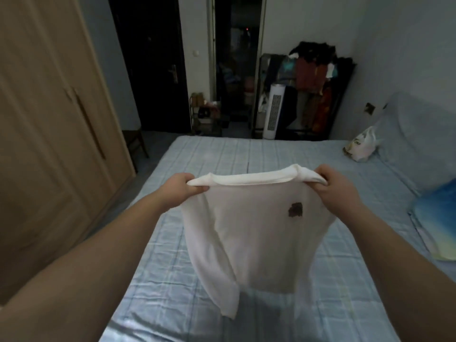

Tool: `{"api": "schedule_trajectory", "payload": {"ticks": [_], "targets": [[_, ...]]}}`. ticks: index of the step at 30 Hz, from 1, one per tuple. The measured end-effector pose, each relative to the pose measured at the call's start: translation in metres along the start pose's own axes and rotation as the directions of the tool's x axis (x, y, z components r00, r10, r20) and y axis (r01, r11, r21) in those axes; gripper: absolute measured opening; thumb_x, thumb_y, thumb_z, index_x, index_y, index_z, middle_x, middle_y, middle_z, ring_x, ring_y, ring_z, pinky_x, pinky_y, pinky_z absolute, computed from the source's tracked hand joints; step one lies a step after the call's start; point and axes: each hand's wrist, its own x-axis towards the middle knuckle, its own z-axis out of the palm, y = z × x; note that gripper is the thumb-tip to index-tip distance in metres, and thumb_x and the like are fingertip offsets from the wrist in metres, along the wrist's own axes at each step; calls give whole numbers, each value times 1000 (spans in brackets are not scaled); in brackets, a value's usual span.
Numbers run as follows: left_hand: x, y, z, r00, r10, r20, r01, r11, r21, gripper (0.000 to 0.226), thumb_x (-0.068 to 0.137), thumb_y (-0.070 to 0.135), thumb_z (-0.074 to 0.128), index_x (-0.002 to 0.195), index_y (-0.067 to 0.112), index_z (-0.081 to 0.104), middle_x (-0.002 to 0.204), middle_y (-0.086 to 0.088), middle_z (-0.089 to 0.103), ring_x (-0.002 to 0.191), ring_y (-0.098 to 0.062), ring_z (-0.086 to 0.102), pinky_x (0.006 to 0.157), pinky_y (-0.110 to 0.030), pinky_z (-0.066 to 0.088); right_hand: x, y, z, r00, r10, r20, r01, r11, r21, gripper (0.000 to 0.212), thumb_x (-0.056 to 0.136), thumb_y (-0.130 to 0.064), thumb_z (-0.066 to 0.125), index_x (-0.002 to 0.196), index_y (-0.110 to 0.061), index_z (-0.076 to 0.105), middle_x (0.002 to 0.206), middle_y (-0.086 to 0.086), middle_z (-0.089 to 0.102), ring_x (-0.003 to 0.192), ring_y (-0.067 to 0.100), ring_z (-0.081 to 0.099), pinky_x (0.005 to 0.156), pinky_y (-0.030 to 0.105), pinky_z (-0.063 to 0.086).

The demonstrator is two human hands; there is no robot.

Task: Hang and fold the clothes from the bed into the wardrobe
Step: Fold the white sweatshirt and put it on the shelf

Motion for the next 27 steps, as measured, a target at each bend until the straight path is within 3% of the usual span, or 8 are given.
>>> {"api": "schedule_trajectory", "payload": {"ticks": [4, 10, 13, 15, 17, 21, 23, 27], "targets": [[-27, 15, -35, 995, 95, -32, -95, 995, 5, 33, 80, 43, 80, 78, 14, 62, 79, -8, 66, 74, -20, 61, 65, -32, 41, -11, -32, -29, 999, 6, 35, -4, 997, -78, 37, 77, -50, 72, 68, -21, 51, 64, -1, 57, 63, 19, 54, 55, 32, 36], [-69, 39, -97, 969, 233, 81, -236, 971, 33, 25, 78, 45, 79, 71, 29, 61, 70, 15, 60, 69, -4, 58, 64, -28, 40, -33, -70, -76, 990, -31, 138, 38, 998, -45, 25, 78, -33, 79, 74, -18, 58, 72, 2, 60, 68, 20, 56, 58, 31, 37], [-91, 44, -115, 941, 291, 171, -289, 957, -37, 28, 76, 54, 73, 81, 27, 67, 76, 12, 63, 74, -6, 61, 71, -31, 44, -50, -76, -97, 939, -25, 344, -24, 990, 138, 22, 76, -26, 78, 79, -9, 64, 75, 2, 62, 70, 18, 57, 62, 32, 37], [-104, 45, -119, 921, 337, 193, -324, 941, -99, 24, 81, 50, 68, 82, 27, 69, 80, 8, 64, 78, -11, 62, 74, -34, 45, -64, -76, -104, 927, -28, 374, -70, 967, 245, 24, 74, -34, 72, 74, -10, 65, 69, -1, 58, 65, 13, 54, 61, 31, 33], [-112, 43, -117, 922, 366, 126, -352, 928, -125, 20, 88, 46, 63, 82, 27, 68, 79, 8, 63, 77, -12, 61, 74, -36, 46, -75, -76, -103, 944, -46, 327, -28, 975, 219, 20, 84, -30, 69, 71, -17, 62, 65, -7, 56, 64, 11, 52, 60, 31, 32], [-117, 39, -101, 918, 353, -179, -362, 932, -24, 11, 97, 37, 57, 88, 37, 63, 83, 12, 63, 79, -12, 59, 75, -36, 47, -83, -79, -88, 992, -88, 86, 93, 994, -64, 18, 99, -36, 51, 83, -28, 53, 76, -9, 57, 70, 6, 53, 58, 30, 32], [-118, 38, -88, 891, 353, -285, -345, 935, 82, 8, 100, 40, 51, 95, 40, 57, 88, 15, 63, 83, -8, 58, 74, -35, 47, -84, -79, -74, 995, -77, -65, 74, 996, -48, 14, 101, -35, 47, 89, -27, 49, 80, -9, 54, 73, 6, 50, 58, 27, 31], [-105, 30, -52, 827, 425, -367, -342, 900, 271, 12, 103, 44, 40, 99, 36, 48, 85, 5, 62, 79, -21, 57, 66, -38, 45, -85, -59, -43, 947, -4, -322, 14, 999, 29, 13, 102, -37, 45, 94, -27, 46, 76, -12, 50, 69, 14, 43, 60, 31, 27]]}}
